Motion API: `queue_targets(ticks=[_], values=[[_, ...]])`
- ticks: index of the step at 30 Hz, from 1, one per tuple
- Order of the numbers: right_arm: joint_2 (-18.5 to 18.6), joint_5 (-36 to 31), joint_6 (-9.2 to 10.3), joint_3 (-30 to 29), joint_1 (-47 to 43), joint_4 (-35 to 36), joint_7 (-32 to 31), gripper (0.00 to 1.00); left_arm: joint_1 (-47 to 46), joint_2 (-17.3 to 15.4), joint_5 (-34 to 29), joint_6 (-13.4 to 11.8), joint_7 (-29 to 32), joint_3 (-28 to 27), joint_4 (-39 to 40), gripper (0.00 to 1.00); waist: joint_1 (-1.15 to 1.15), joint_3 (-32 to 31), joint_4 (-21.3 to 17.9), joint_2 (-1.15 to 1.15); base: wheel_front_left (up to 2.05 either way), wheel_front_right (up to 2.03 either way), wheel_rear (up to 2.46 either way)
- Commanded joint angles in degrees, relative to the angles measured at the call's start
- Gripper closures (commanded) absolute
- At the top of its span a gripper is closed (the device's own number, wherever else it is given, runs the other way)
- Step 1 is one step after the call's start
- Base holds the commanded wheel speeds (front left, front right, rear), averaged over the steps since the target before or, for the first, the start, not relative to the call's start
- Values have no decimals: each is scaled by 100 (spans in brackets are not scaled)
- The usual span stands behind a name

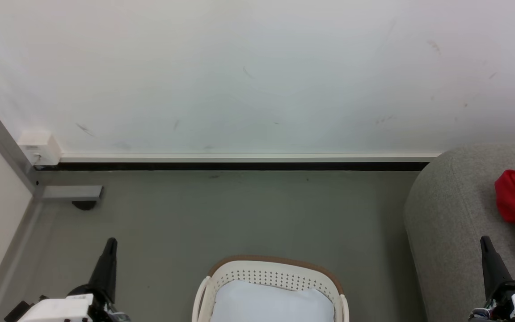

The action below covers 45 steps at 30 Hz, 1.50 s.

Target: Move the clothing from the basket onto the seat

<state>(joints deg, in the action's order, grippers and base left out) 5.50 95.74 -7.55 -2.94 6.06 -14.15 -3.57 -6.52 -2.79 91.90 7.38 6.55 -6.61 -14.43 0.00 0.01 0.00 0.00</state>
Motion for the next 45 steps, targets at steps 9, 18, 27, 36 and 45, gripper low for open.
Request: queue_targets(ticks=[9, 18, 27, 36, 45], values=[[2, -55, 12, -31, 60, 2, -38, 100, -41, -9, 78, 20, 29, -14, 2, 100, 0, 0, 0, 0, 0, 0, 0], [-7, -66, 12, -41, 61, 1, -52, 100, -41, -9, 78, 20, 29, -14, -1, 100, 0, 0, 0, 0, 0, 0, 0], [-15, -76, 12, -51, 62, -1, -47, 100, -41, -10, 78, 20, 29, -14, 0, 100, 0, 0, 0, 0, 0, 0, 0], [-23, -87, 12, -62, 63, -2, -58, 100, -41, -10, 78, 20, 29, -14, -1, 100, 0, 0, 0, 0, 0, 0, 0], [-29, -99, 12, -71, 64, -3, -70, 100, -41, -10, 78, 20, 29, -14, -1, 100, 0, 0, 0, 0, 0, 0, 0]])
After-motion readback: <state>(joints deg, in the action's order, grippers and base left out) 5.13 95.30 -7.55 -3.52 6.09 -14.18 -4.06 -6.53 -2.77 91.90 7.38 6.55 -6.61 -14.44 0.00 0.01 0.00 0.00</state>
